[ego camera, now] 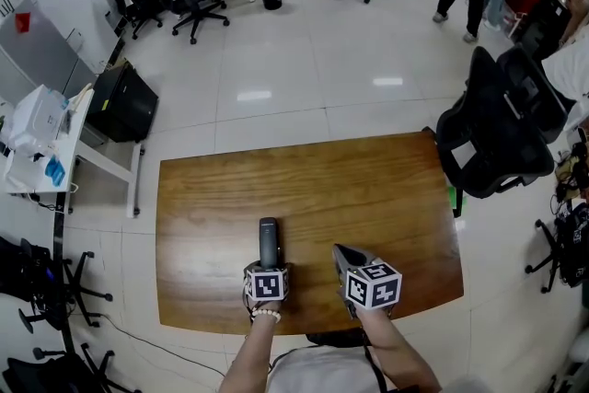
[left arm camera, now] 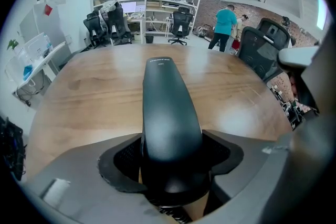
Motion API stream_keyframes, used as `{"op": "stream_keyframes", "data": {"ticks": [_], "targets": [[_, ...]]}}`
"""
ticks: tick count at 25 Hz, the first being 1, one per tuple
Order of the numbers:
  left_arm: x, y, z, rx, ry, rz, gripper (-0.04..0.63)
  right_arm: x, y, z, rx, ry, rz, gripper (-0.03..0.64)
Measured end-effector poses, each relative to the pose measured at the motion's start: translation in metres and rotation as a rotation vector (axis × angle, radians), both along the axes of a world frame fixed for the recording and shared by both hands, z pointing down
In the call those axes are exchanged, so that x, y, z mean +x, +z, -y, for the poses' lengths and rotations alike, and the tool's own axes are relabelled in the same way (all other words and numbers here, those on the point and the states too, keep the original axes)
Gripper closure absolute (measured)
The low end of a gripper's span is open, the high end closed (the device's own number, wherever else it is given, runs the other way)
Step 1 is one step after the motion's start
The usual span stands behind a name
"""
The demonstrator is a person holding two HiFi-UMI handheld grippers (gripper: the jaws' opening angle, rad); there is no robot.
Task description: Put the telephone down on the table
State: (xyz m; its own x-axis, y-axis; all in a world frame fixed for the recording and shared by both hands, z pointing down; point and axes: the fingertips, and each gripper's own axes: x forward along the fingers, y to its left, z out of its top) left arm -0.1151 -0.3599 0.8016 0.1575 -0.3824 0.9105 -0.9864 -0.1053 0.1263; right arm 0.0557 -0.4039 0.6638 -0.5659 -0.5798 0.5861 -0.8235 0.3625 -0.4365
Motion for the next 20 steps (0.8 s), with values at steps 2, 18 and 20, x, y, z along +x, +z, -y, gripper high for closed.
{"op": "stream_keyframes", "data": {"ticks": [2,18,20], "targets": [[-0.002,0.003,0.0,-0.005,0.007,0.009,0.264,0.002,0.0,0.0,0.0,0.003,0.001,0.612],[-0.003,-0.014,0.006,0.055,-0.029,-0.036,0.132,0.003,-0.001,0.001,0.01,0.001,0.005,0.612],[-0.002,-0.024,0.004,0.075,-0.034,-0.063,0.132,0.003,-0.002,0.001,0.016,0.0,0.005,0.612]]}}
